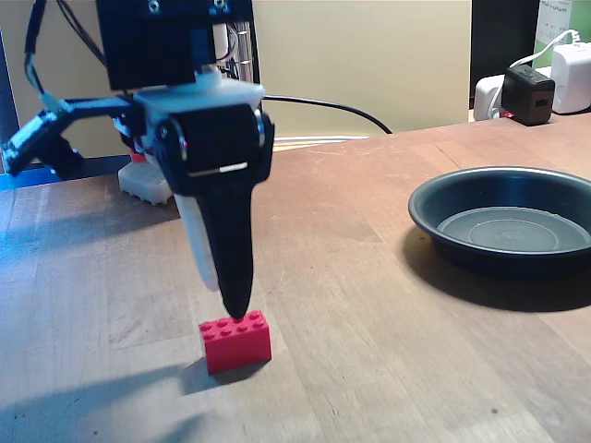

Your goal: Grasp a lego block and put it in the bin.

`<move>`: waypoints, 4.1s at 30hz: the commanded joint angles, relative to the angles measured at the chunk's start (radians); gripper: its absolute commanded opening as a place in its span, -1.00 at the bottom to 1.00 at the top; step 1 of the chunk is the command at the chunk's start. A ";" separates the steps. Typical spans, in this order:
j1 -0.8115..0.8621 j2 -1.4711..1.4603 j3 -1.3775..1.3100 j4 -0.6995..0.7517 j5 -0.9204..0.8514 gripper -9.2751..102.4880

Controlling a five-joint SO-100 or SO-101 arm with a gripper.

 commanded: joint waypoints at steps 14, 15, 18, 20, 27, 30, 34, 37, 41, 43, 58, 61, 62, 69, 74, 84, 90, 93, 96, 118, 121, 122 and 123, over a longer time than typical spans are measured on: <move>-0.028 -0.060 -0.049 -0.012 0.005 -0.58; -0.028 -0.060 -0.049 -0.012 0.005 -0.58; -0.028 -0.061 -0.049 -0.012 0.000 -0.58; -0.028 -0.069 -0.049 -0.012 0.000 -0.58; -0.029 -0.163 -0.087 -0.012 -0.003 -0.58; -0.029 -0.170 -0.091 -0.011 -0.003 -0.58; -0.029 -0.172 -0.091 -0.011 -0.005 -0.66; -0.029 -0.170 -0.089 -0.008 -0.005 -0.77; -0.029 -0.164 -0.081 -0.011 -0.005 -0.80; -0.029 -0.164 -0.081 -0.008 -0.005 -0.80; -0.140 0.048 -0.048 0.104 0.072 -0.80; -0.186 0.115 0.012 0.115 0.147 -0.80; -0.201 0.138 0.031 0.115 0.175 -0.80; -0.388 0.218 0.103 0.117 0.436 -0.80; -0.555 0.216 0.089 0.117 0.695 -0.80; -0.706 0.215 0.087 0.115 0.838 -0.80; -0.770 0.158 0.025 0.115 0.916 -0.80; -0.807 0.063 -0.055 0.117 0.982 -0.80; -0.819 -0.028 -0.156 0.117 1.025 -0.80; -0.839 -0.354 -0.575 0.245 1.045 -0.79; -0.839 -0.356 -0.575 0.245 1.042 -0.79; -0.839 -0.356 -0.575 0.245 1.039 -0.79; -0.839 -0.356 -0.575 0.245 1.037 -0.79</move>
